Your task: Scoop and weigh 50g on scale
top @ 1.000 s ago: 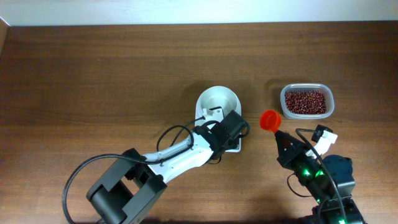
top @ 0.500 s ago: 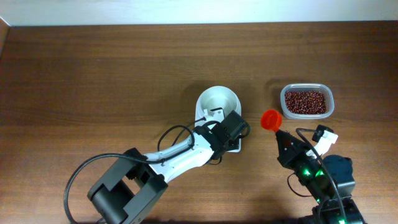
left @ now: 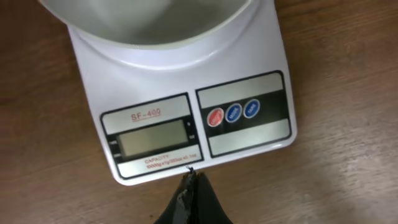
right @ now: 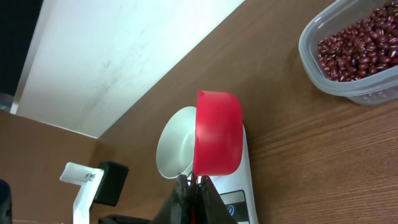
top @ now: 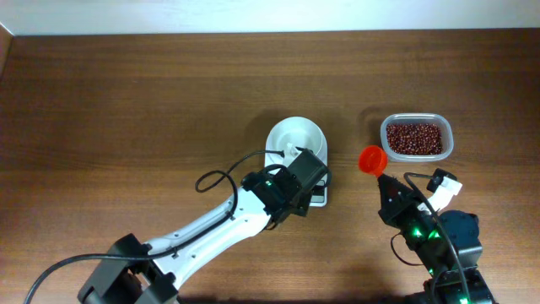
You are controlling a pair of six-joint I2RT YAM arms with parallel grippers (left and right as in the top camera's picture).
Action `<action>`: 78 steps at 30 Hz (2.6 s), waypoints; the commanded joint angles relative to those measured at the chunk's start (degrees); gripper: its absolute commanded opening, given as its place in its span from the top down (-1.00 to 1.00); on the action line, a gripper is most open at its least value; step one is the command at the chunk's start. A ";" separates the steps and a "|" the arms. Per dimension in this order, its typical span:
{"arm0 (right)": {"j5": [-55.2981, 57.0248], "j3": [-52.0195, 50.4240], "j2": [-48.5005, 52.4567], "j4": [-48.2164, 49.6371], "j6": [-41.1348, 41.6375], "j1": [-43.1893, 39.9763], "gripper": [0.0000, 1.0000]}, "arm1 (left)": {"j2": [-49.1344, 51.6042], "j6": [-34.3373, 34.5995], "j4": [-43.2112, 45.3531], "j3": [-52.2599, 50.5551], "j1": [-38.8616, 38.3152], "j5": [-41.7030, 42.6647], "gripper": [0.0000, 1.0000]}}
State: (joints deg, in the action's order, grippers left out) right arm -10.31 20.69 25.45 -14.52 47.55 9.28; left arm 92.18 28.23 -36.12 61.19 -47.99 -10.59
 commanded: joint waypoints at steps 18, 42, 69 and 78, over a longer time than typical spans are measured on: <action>4.98 0.15 3.82 -1.11 -0.66 -0.46 0.92 | 14.60 31.71 11.63 -0.02 -0.02 -2.34 1.00; 4.98 0.15 6.16 1.25 -0.66 -0.46 0.92 | 14.93 31.74 11.23 -0.02 -0.02 1.68 1.00; 4.98 0.15 6.16 1.27 -0.63 -0.46 0.92 | -12.98 -15.34 -15.39 1.68 3.54 -3.19 -0.98; 4.72 0.15 6.16 1.25 -0.63 -0.44 0.92 | -18.32 -48.70 -23.15 8.39 18.21 17.64 -0.98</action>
State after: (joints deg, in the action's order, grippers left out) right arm -5.82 20.67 31.73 -13.41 47.59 9.28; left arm 74.37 -17.28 -59.00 68.42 -30.17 7.07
